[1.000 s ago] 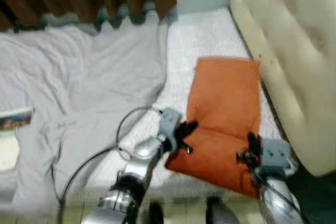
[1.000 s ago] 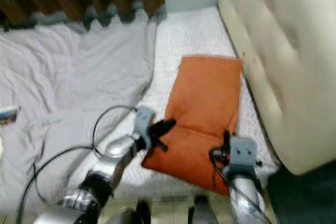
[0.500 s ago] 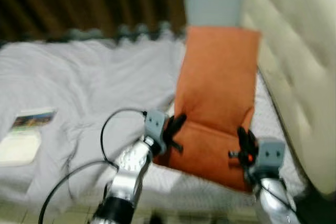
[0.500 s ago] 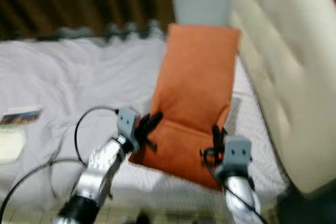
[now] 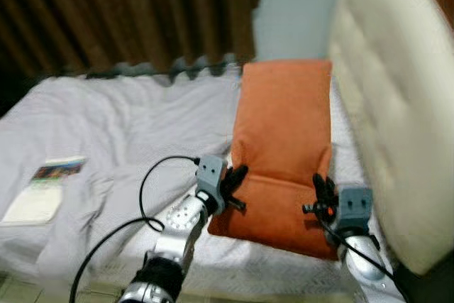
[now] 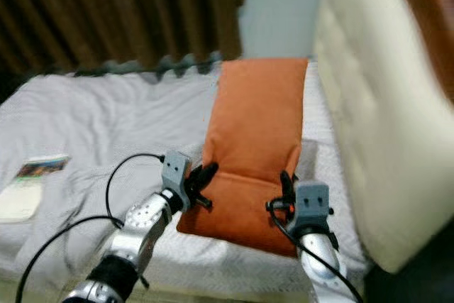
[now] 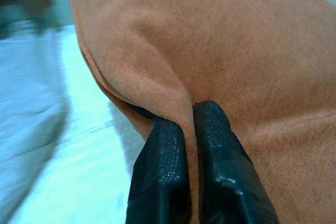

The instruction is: Clean up the room

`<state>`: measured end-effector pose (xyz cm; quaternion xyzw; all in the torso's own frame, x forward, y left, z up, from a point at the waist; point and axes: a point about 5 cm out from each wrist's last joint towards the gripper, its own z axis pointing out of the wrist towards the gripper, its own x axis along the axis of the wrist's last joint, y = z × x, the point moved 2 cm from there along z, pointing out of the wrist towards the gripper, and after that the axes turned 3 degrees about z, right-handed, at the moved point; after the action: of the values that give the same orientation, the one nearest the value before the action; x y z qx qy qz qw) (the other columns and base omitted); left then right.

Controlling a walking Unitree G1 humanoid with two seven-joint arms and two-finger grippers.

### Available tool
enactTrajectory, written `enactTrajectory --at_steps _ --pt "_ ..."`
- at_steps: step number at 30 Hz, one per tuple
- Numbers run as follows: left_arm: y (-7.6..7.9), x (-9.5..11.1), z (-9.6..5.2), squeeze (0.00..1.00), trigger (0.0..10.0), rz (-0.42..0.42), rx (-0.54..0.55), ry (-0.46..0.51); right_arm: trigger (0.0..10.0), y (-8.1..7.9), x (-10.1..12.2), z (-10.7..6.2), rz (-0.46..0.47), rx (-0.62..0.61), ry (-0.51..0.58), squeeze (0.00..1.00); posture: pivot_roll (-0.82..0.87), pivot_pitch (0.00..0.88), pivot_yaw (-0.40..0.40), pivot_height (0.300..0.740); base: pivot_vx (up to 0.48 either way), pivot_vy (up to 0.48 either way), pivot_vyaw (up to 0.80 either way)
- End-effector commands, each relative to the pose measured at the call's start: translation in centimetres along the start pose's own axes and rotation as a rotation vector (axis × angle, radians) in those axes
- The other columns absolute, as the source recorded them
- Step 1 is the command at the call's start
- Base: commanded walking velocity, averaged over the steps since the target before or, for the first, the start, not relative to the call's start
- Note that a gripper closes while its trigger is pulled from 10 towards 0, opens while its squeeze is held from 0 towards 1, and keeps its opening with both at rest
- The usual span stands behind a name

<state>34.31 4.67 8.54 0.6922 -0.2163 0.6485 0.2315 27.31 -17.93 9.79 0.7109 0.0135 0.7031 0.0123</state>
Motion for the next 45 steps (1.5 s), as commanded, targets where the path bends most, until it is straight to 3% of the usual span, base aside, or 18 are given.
enactTrajectory --at_steps 1,6,12,14,15,17,18,19,23,26,28,35,38,45 --pt "-3.1 1.7 -0.5 0.0 10.0 0.024 0.121 0.06 10.0 0.6 0.9 0.7 -0.02 -0.018 0.037 0.0 -0.27 0.065 0.115 0.74 0.277 -0.386 -0.77" --pt "-3.4 1.3 -0.5 0.0 10.0 0.009 0.15 0.047 10.0 0.3 0.4 1.3 -0.031 0.018 -0.001 0.0 -0.27 0.075 0.109 0.74 0.28 -0.386 -0.31" --pt "-5.2 -0.2 -0.6 0.0 10.0 0.006 0.282 -0.06 10.0 -0.5 0.0 2.5 -0.037 0.094 -0.04 0.0 -0.26 0.124 0.092 0.74 0.051 -0.061 0.0" --pt "-5.7 -0.8 -0.4 0.0 10.0 -0.054 0.335 -0.117 10.0 -0.9 -1.8 3.5 -0.085 0.142 -0.131 0.0 -0.26 0.192 0.077 0.74 0.0 0.0 0.0" --pt "-5.9 -1.0 -0.1 0.0 10.0 -0.147 0.376 -0.151 10.0 -0.8 -3.0 4.3 -0.152 0.154 -0.194 0.0 -0.27 0.264 0.054 0.74 0.0 0.0 0.0" --pt "-5.4 -0.6 0.6 0.0 10.0 -0.193 0.374 -0.161 10.0 -0.2 -3.1 5.2 -0.211 0.147 -0.207 0.0 -0.28 0.321 0.042 0.74 0.0 0.0 0.0" --pt "-4.7 0.0 1.6 0.0 10.0 -0.188 0.351 -0.17 10.0 0.6 -2.8 6.2 -0.274 0.123 -0.204 0.0 -0.29 0.383 0.046 0.74 0.0 0.0 0.0" --pt "-4.5 0.3 1.9 0.0 10.0 -0.182 0.342 -0.174 10.0 0.9 -2.6 6.7 -0.3 0.112 -0.202 0.0 -0.29 0.383 0.046 0.74 0.0 0.0 0.0" --pt "-4.4 1.5 2.7 0.0 10.0 -0.097 0.321 -0.19 10.0 0.9 -1.1 8.7 -0.315 0.048 -0.14 0.0 -0.3 0.467 0.073 0.74 0.0 0.0 0.0" --pt "-4.8 3.1 3.1 0.0 10.0 -0.037 0.298 -0.148 10.0 0.9 -0.6 8.6 -0.243 0.004 -0.078 0.0 -0.29 0.447 0.087 0.74 0.0 0.0 0.0" --pt "-4.8 3.5 3.1 0.0 10.0 0.006 0.27 -0.123 10.0 1.0 -0.5 8.2 -0.26 -0.002 -0.043 0.0 -0.29 0.426 0.084 0.74 0.0 0.0 0.0" --pt "-4.8 3.8 3.2 0.0 10.0 0.037 0.256 -0.12 10.0 2.4 -0.6 8.1 -0.287 -0.074 -0.039 0.0 -0.28 0.426 0.078 0.74 0.0 0.0 0.0" --pt "-4.4 4.2 3.7 0.0 10.0 0.088 0.255 -0.128 10.0 4.3 0.1 8.9 -0.244 -0.253 -0.018 0.0 -0.28 0.474 0.092 0.74 0.0 0.0 0.0" --pt "-4.0 5.0 4.2 0.0 10.0 0.115 0.231 -0.111 10.0 5.5 1.1 9.1 -0.193 -0.368 0.03 0.0 -0.29 0.478 0.114 0.74 0.0 0.0 0.0"
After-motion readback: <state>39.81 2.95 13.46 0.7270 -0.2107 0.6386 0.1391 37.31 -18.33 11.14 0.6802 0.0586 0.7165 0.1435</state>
